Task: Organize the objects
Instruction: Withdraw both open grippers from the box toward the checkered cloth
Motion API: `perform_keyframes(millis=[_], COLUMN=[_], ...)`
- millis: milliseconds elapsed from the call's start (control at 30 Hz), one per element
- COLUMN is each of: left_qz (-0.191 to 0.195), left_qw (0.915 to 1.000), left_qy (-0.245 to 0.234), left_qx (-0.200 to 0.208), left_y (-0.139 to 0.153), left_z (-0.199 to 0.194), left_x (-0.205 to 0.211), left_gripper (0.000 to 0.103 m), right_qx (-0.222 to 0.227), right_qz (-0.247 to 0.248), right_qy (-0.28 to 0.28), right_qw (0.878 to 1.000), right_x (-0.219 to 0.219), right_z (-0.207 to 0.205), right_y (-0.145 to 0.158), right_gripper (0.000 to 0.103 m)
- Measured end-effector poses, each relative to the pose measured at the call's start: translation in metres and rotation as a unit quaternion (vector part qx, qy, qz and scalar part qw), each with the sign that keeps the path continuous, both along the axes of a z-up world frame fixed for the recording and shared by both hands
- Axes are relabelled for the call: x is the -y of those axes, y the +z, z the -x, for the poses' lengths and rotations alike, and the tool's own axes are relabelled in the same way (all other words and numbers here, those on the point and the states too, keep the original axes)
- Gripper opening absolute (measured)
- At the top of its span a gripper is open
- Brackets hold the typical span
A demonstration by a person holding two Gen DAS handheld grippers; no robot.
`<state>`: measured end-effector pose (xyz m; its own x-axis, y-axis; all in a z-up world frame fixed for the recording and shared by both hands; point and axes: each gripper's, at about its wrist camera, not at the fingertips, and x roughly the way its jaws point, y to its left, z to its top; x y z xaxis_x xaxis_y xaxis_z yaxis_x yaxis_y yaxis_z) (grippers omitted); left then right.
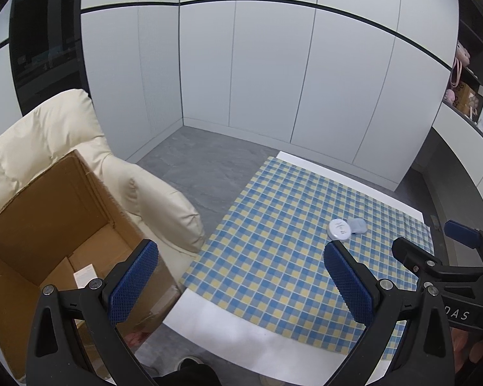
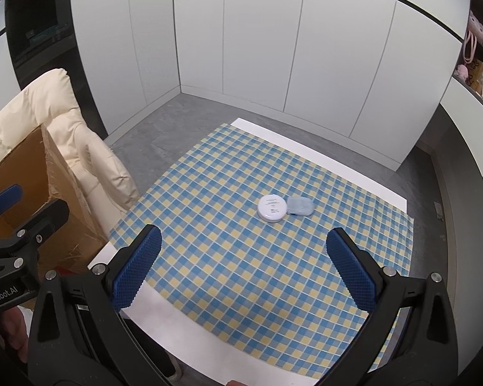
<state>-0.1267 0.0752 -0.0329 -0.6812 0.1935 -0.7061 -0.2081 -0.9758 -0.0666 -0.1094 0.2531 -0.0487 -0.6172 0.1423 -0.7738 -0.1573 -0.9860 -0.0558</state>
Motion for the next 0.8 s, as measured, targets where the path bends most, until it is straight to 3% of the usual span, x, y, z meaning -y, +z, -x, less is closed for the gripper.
perform_keyframes(millis=[800], left_qz=[0.002], left_qw=[0.9975], left_qy=[-0.071], left_qx=[0.000], left_y=[-0.002], left_z=[-0.007], left_x=[-0.073], left_gripper=[0.103], right_qx=[0.000], right_qz=[0.000], right_qy=[-0.068], right_qw=[0.998], right_x=[-0.075], right_z=[-0.036], right_y=[0.000], right_gripper=[0.103])
